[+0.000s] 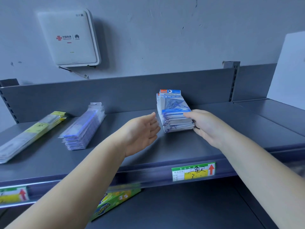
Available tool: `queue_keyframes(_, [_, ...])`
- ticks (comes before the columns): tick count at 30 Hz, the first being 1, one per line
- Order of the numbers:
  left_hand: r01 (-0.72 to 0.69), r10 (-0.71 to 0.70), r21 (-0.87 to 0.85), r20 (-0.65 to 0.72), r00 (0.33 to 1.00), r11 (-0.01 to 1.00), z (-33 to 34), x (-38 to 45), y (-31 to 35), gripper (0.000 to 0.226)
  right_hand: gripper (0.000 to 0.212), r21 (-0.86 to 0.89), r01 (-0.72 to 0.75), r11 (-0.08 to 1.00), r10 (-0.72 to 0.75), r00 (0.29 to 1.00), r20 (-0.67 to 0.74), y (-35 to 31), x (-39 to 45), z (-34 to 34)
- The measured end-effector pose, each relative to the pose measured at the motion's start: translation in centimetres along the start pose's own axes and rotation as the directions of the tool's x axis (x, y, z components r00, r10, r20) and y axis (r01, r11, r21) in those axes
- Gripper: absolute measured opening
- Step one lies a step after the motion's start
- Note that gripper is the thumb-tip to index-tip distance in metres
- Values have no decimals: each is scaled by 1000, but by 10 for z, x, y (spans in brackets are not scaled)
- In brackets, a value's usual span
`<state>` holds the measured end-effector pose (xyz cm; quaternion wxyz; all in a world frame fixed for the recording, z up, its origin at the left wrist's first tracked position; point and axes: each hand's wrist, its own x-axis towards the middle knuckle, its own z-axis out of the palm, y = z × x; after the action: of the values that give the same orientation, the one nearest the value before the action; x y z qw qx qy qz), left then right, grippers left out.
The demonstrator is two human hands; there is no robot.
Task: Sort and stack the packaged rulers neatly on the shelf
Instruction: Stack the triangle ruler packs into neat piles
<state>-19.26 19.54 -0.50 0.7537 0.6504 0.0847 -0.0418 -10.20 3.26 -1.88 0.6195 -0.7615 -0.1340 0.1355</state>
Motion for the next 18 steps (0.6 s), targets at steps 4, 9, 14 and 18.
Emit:
queue_keyframes(4, [3, -4, 29, 39, 999, 1000, 7, -5, -4, 47, 25, -21, 35, 999, -35, 999, -23, 7, -10, 2])
queue_keyframes(9, [6, -8, 60, 39, 999, 998, 12, -3, -6, 51, 25, -81, 63, 995, -69, 995, -68, 6, -15, 6])
queue_keyframes(14, [-30, 27, 127, 26, 999, 991, 22, -6, -10, 44, 26, -124, 73, 990, -81, 994, -66, 3, -13, 7])
queue_keyframes(18, [-51, 54, 169, -11, 998, 984, 26, -4, -14, 44, 25, -138, 27, 990, -36, 997, -62, 3, -14, 4])
